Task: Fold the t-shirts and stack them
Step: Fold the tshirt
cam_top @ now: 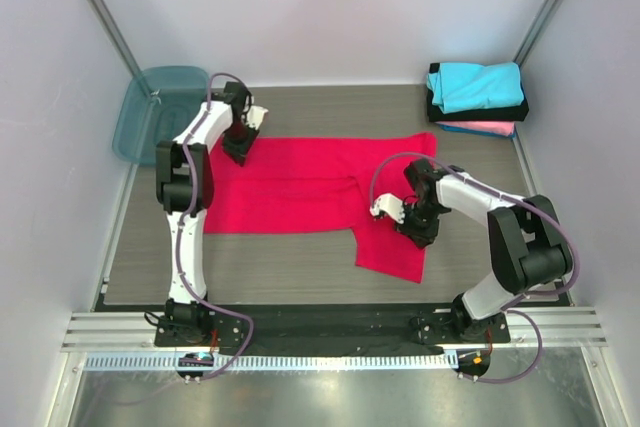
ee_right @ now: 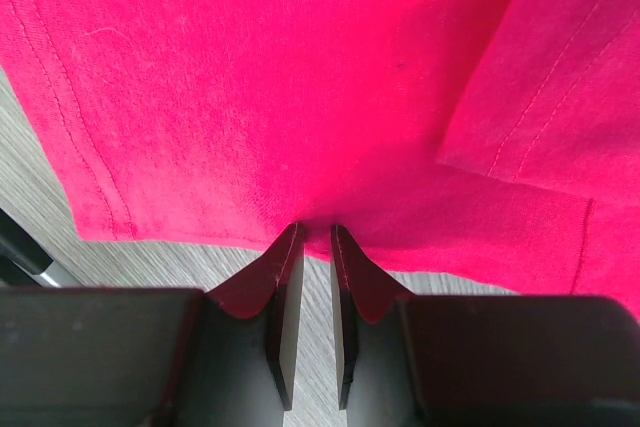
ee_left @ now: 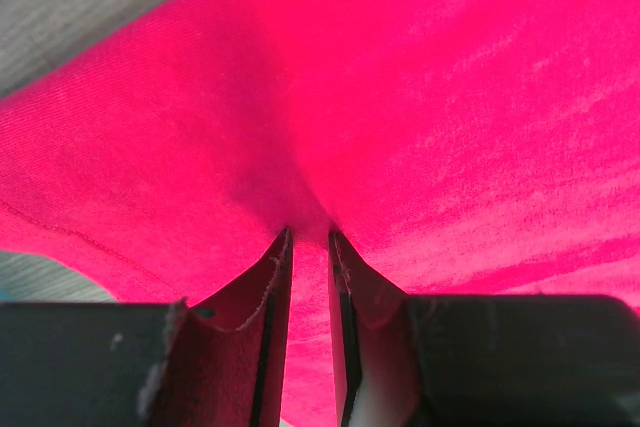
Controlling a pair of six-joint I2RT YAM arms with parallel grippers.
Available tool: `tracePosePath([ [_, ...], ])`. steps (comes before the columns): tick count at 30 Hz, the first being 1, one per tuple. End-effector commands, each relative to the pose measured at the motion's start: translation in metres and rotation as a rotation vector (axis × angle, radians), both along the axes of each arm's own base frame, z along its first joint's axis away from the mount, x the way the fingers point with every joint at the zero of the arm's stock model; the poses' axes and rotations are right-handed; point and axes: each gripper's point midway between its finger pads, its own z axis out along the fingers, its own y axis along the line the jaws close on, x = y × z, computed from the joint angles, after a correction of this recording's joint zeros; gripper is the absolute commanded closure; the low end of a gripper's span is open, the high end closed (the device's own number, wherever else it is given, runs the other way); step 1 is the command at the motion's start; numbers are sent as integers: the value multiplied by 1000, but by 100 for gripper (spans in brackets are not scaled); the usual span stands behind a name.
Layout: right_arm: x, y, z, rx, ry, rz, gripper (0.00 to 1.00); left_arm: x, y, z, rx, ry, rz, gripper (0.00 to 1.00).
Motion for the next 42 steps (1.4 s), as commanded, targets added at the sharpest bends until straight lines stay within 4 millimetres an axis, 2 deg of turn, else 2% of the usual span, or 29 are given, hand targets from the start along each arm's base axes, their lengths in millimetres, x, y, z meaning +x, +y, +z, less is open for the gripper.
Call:
tracePosePath([
  [1,-25,-11,-11,-45,72,27,77,14,2,-14,5,-20,1,78],
  [7,-26,-10,-8,-38,60,16,77,18,2,-14,4,-27,2,78],
  [11,-16,-6,0,-24,30,-11,75,13,-3,-1,-26,-28,-2,78],
  [12,-13,-3,6,-10,16,-22,74,15,-7,17,-41,-62,0,78],
  [14,2,6,24,24,-34,-45,74,14,-17,38,-68,-98,-6,75],
  [15,7,11,34,52,-56,-53,74,14,-26,66,-86,-155,-24,74],
  [17,25,20,58,90,-121,-76,74,14,-40,94,-117,-211,-38,69],
  [18,29,23,67,105,-136,-82,74,11,-55,106,-134,-231,-58,68],
  [19,41,29,85,136,-188,-86,74,9,-63,132,-155,-284,-66,65],
  [22,59,38,113,186,-265,-109,73,-9,-106,167,-289,-311,-66,64],
  [23,64,41,119,202,-278,-140,73,-15,-119,172,-341,-295,-46,64],
  [24,73,46,123,223,-307,-156,73,-29,-145,177,-461,-229,-3,64],
  [25,79,49,126,238,-313,-169,73,-36,-156,177,-514,-190,34,65],
  [26,81,53,121,249,-291,-184,73,-44,-166,169,-550,-151,63,66],
  [27,85,56,117,257,-277,-205,73,-55,-184,167,-603,-107,58,68],
  [28,87,58,115,263,-268,-215,74,-64,-193,154,-635,-52,120,69],
  [29,88,62,107,268,-235,-223,74,-70,-202,147,-658,-12,141,69],
  [31,94,65,102,286,-223,-252,76,-83,-223,136,-737,103,201,68],
  [33,98,65,97,296,-223,-258,77,-83,-235,118,-764,155,230,68],
  [35,98,61,90,291,-220,-255,78,-86,-251,116,-815,205,224,67],
  [38,95,59,78,292,-205,-252,79,-88,-274,102,-828,255,203,66],
  [42,91,59,60,290,-160,-268,80,-103,-308,82,-861,354,170,65],
])
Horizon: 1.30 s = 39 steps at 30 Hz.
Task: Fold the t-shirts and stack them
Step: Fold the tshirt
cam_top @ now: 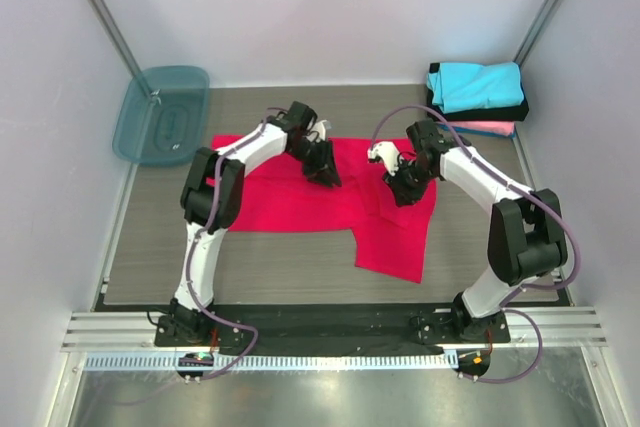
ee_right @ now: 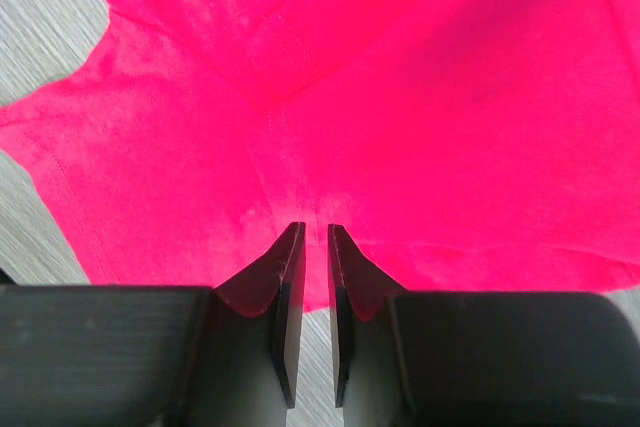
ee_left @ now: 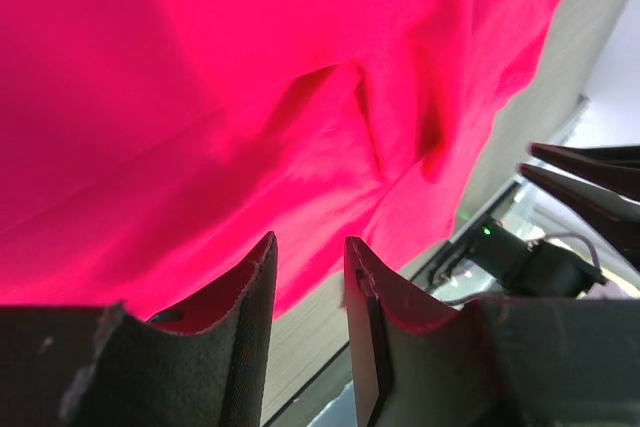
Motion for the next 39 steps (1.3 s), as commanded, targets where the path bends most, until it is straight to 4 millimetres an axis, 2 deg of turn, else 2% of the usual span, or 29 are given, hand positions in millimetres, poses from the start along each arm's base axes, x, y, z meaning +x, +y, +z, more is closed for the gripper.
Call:
tracePosePath([
  [1,2,6,-12,38,19,-9,80,-8,-50,32,-172,3,-64,66],
  [3,4,5,-18,44,22,-21,80,-20,-60,29,-186,28,-94,65],
  [8,-1,7,-39,53,73,-40,80,-28,-79,17,-216,63,-128,67],
  [17,6,-4,-54,66,94,-109,80,-45,-102,-1,-233,121,-158,69],
  [22,9,-6,-55,72,91,-118,80,-50,-103,-14,-211,140,-154,71],
  [39,9,-3,-64,88,113,-128,80,-62,-92,-30,-157,167,-150,70],
])
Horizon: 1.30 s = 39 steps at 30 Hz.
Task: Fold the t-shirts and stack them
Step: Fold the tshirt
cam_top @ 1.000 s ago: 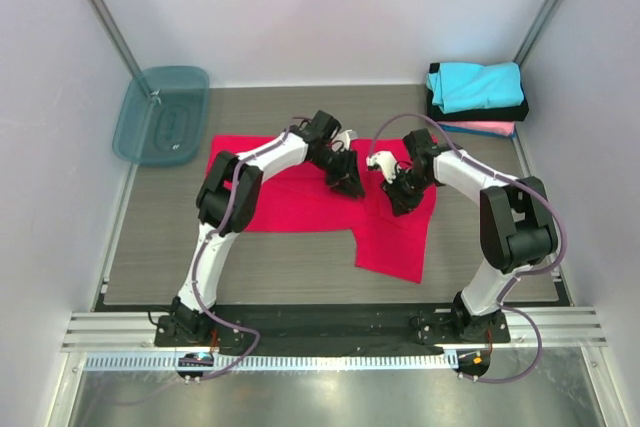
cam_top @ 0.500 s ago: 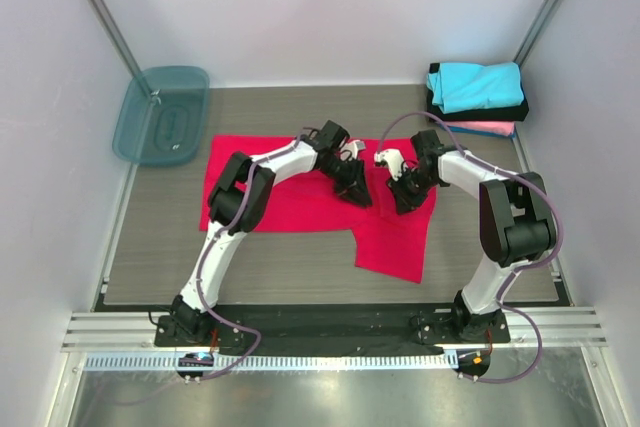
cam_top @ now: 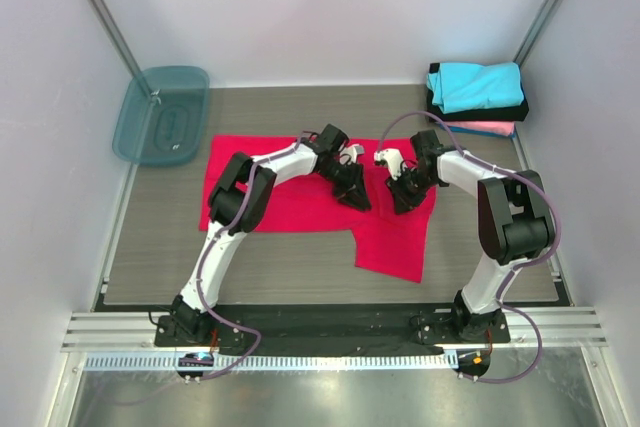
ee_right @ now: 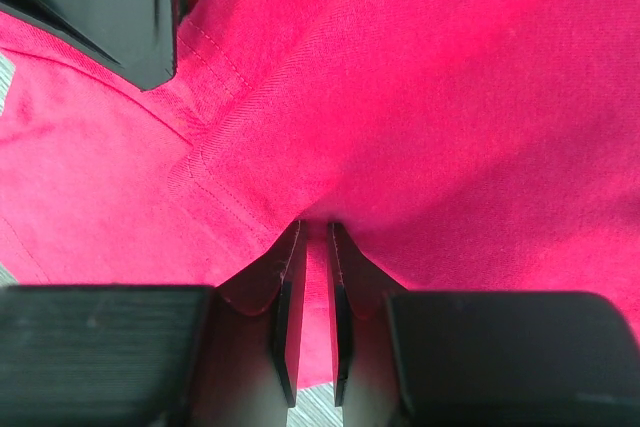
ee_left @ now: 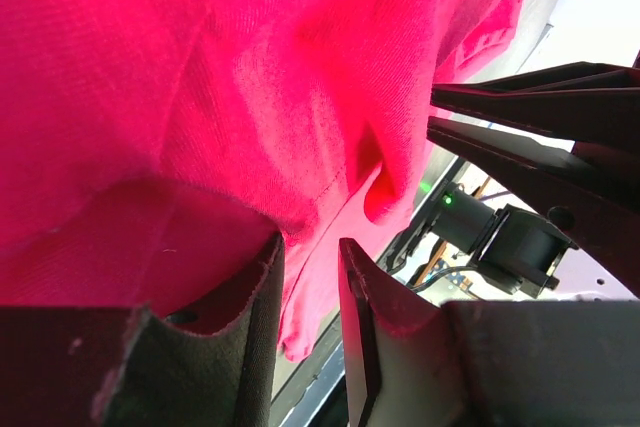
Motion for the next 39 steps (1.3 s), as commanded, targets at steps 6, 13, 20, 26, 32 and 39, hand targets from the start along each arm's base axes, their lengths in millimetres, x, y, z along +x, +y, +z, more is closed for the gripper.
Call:
tracePosePath([
  [6,0,2,-5,13,-2,7,80,-2,-7,5,-14,-13,-13,73],
  [13,-2,1,-8,10,5,5,80,-3,-6,13,-30,-24,-21,88],
  [20,-3,-1,-11,1,9,2,80,-3,-7,23,-57,-50,-36,100],
  [26,-3,-2,-12,-3,8,2,80,-4,6,33,-58,-69,-38,100],
  [32,-4,-3,-14,-6,11,-1,80,0,21,41,-53,-90,-34,100],
  [39,-4,-5,-16,-10,11,-3,80,-3,26,42,-52,-85,-43,100],
])
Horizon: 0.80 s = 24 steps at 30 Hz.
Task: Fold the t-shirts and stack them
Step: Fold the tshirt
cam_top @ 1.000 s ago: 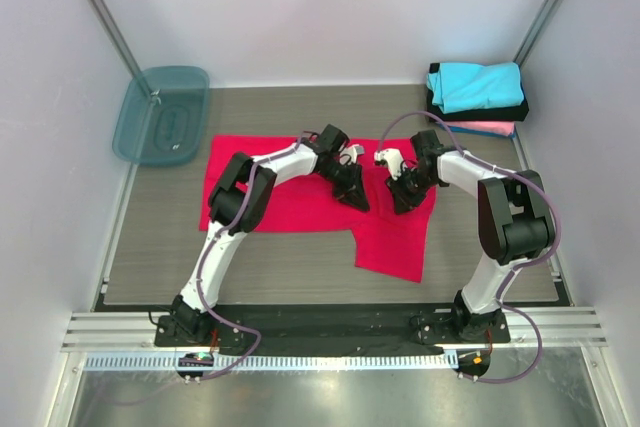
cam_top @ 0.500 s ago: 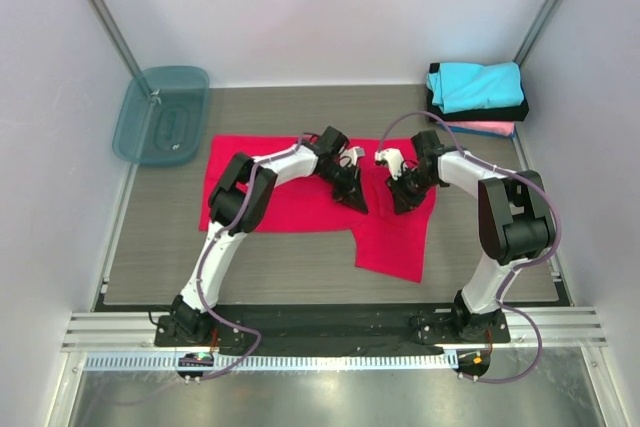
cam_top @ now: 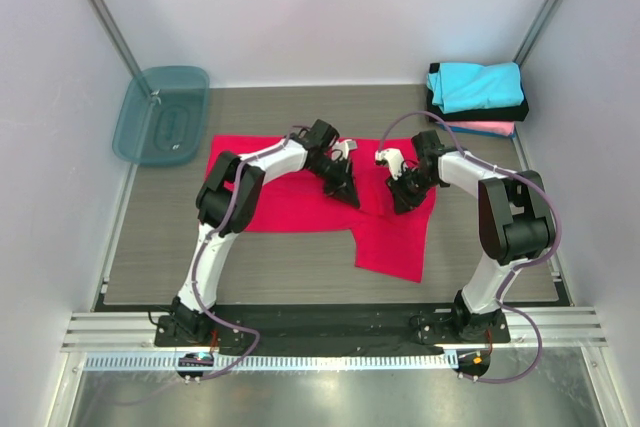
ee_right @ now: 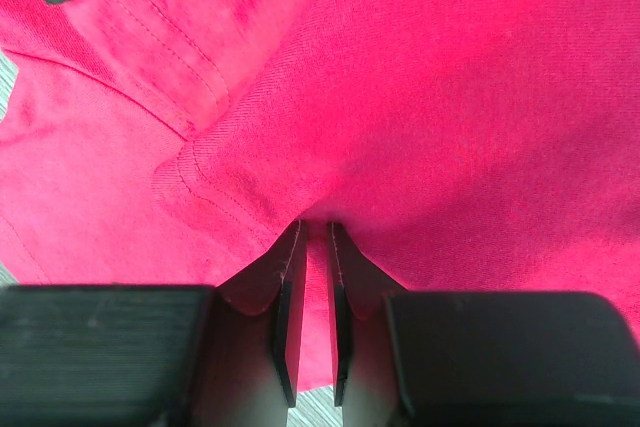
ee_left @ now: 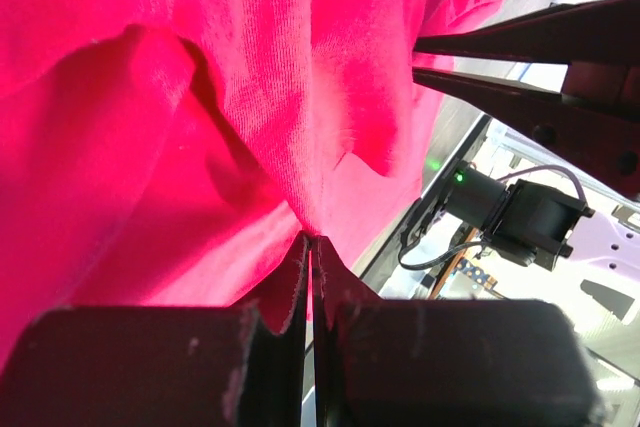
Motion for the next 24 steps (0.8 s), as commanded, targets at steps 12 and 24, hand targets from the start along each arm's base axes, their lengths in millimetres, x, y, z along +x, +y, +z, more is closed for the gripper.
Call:
tracePosePath([
  [12,-4,-6,-14,-33,9,5,80,-8,17,33,-32,-42,-38,100],
  [24,1,-5,23,-15,-81,21,79,8,44,47,88,-200,-51,74],
])
